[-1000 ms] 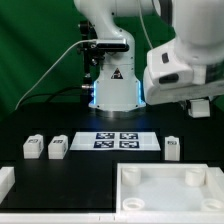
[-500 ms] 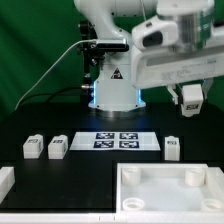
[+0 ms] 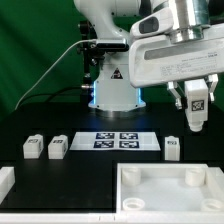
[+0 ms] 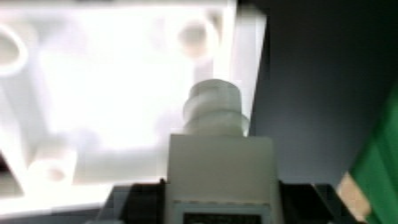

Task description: Assemble one leg

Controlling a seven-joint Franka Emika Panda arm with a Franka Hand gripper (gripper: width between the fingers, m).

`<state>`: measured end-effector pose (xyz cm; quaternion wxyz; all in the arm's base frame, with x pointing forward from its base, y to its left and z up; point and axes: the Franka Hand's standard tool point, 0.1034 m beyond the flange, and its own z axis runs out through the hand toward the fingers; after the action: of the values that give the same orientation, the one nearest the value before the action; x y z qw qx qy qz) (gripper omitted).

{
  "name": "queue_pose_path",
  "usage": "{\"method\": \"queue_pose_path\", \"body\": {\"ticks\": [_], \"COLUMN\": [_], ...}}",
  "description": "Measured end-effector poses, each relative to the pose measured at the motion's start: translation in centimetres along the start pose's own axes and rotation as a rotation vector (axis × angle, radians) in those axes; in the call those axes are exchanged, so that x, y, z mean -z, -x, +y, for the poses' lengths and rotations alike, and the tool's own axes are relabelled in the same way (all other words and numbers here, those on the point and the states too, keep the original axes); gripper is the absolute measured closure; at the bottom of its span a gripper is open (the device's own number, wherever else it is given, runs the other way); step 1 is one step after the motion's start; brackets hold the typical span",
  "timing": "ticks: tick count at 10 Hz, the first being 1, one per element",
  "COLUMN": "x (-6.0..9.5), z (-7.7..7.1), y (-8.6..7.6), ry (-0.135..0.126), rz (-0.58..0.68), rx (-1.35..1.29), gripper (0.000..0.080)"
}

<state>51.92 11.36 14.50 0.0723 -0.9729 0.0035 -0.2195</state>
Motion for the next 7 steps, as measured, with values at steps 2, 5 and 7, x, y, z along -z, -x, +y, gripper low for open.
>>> {"method": "queue_pose_path", "body": {"ticks": [2,5,7], "x": [-0.6,-1.2,-1.8], "z": [1.1,0.9,0.8], "y": [-0.7,-8.0,-8.0], "ry": [0.016,0.025,0.025], "rz": [0.129,0.143,0.137], "rx": [0.045,0.124,0.129], "gripper": [0.0508,0.0508,0.0508]}}
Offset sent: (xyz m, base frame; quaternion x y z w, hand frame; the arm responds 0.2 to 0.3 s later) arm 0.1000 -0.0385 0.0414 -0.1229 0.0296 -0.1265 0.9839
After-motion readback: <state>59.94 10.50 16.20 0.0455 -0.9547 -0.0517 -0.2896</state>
